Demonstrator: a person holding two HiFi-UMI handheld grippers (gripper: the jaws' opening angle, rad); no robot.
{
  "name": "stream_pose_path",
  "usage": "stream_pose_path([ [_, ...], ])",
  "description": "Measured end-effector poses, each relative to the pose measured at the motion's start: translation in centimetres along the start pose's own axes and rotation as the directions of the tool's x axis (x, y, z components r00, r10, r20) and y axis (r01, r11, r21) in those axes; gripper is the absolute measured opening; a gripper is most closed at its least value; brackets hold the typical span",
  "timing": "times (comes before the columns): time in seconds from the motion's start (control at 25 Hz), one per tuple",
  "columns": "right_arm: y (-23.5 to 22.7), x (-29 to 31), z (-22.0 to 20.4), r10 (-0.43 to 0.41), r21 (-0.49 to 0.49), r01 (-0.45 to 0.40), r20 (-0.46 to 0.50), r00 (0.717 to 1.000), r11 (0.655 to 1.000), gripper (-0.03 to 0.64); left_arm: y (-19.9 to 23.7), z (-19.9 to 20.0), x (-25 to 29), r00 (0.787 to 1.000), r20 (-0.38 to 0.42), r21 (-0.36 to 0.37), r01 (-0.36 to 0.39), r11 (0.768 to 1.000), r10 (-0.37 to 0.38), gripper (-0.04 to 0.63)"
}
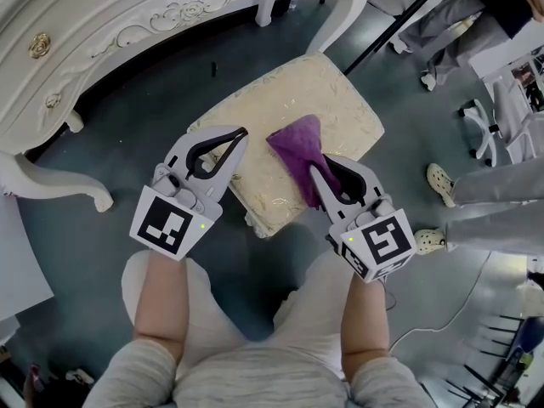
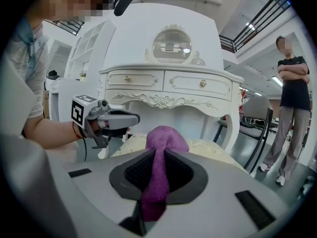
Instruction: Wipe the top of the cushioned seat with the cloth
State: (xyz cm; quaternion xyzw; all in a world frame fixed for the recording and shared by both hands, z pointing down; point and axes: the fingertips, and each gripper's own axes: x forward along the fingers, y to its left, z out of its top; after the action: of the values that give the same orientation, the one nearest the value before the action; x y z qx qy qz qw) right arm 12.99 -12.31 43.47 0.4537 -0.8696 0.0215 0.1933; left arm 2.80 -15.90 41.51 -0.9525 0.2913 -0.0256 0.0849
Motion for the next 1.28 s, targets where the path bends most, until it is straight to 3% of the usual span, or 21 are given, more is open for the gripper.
stream_pose_path([
  [0.4,0.4,1.5,-1.8,-0.020,0.019,0.021,-0.040,0.999,1.000,0.052,-0.4,0.2,0.2,1.000,0.002,-0.005,0.020,1.000,-0.020,0.014],
  [0.64,0.5,1.5,-1.7,-0.016,0.020,0.016,-0.012,1.000,1.000,0.054,-1.0,0.3,0.4,0.999,0.007,0.000,0.040,0.999,-0.040,0.014],
  [0.84,0.2,1.1,-1.1,-0.027,0.048,0.026,0.016,1.000,0.999,0.108,-1.2,0.3,0.7,0.999,0.014,0.002,0.051,0.999,-0.051,0.014],
  [1.12,0.0,-0.6,2.1,-0.047,0.028,0.043,0.152,0.987,0.999,0.133,-1.4,0.4,0.8,0.998,0.017,0.003,0.065,0.998,-0.066,0.014],
  [1.28,1.1,-0.9,3.1,-0.029,0.020,0.025,0.211,0.977,0.999,0.095,-1.8,0.4,0.8,0.997,0.015,-0.003,0.081,0.997,-0.081,0.014],
])
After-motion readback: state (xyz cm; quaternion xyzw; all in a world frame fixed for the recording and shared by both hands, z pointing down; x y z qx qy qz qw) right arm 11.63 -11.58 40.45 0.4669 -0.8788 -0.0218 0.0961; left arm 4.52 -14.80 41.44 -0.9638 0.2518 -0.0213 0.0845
